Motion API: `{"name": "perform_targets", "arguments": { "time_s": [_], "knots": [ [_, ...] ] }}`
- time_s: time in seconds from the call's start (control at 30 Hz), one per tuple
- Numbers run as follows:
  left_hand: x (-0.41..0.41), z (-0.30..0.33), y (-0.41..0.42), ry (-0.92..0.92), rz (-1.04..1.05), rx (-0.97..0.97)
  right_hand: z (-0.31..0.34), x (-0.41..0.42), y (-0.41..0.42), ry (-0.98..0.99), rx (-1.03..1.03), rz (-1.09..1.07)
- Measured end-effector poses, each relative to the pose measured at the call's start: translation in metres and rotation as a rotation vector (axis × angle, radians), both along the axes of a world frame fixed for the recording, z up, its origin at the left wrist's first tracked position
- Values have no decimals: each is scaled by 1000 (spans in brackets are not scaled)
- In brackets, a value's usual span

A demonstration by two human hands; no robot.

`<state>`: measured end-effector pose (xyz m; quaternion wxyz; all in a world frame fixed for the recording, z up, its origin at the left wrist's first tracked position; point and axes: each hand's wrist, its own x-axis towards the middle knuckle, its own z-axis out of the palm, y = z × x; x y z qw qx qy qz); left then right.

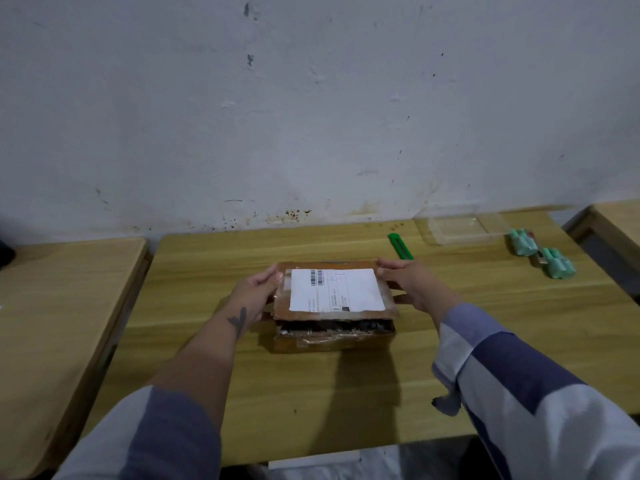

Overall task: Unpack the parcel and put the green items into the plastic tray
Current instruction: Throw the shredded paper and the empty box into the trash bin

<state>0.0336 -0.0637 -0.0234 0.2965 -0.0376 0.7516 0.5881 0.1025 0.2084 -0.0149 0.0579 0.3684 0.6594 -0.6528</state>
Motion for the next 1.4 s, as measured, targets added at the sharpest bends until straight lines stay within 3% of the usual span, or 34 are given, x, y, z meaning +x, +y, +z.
{"name": "perform_targets", "arguments": {
  "time_s": [0.43,0.83,1.1,1.4],
  "knots": [
    [70,13,145,136,-165,43,26,142,97,119,125,-313],
    [283,-4,357,261,-368,12,10,398,256,121,243,-571],
    [411,-30,439,241,-623,-9,-28,535,310,-28,329,-710],
    [452,-142,462,171,-855,-295,-139,587,302,-306,298,-650]
  ]
}}
